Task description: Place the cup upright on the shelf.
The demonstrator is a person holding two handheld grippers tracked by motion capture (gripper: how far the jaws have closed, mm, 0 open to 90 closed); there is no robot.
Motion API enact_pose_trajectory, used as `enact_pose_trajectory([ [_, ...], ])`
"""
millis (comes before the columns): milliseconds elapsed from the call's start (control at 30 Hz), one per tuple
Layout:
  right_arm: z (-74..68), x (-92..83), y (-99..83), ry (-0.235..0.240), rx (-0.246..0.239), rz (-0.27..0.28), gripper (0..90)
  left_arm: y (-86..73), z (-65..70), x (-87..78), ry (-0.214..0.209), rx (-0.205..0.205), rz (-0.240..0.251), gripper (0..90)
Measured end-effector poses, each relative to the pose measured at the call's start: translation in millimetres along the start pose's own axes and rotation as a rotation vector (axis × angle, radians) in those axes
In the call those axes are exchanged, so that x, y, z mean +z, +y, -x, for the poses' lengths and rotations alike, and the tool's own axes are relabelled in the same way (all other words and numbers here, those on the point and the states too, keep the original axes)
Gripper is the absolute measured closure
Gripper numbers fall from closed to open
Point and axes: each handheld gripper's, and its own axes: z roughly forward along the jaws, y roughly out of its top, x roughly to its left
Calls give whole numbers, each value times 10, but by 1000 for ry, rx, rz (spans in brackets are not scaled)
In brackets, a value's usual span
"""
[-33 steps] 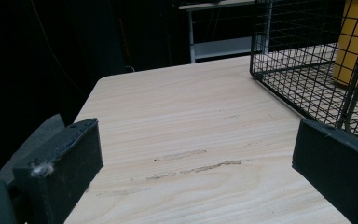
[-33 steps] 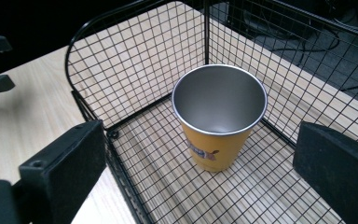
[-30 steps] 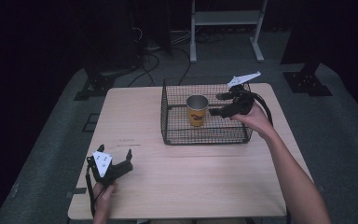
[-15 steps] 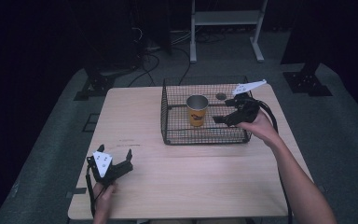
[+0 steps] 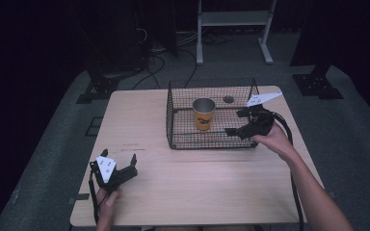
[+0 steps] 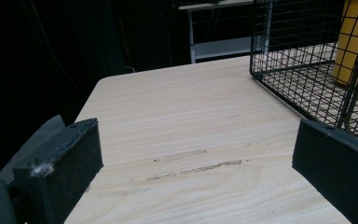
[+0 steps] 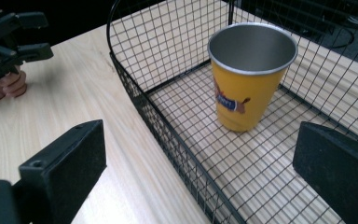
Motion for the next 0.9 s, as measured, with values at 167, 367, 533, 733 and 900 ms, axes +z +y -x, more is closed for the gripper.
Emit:
enact_pose_trajectory([
  [167, -16, -34, -72, 3, 5, 1, 21, 0, 2, 0, 0, 0, 0, 8],
  [367, -30, -76, -185, 2, 18, 4, 21, 0, 3, 0, 1, 0, 0, 8],
  [533, -41, -112, -295, 5, 30, 7, 21, -1, 5, 0, 1, 2, 0, 8],
  [733, -73, -164, -368, 8, 32, 18, 21, 0, 6, 0, 1, 4, 0, 8],
  [900, -94, -193, -441, 10, 34, 13, 21, 0, 8, 0, 0, 8, -1, 8],
])
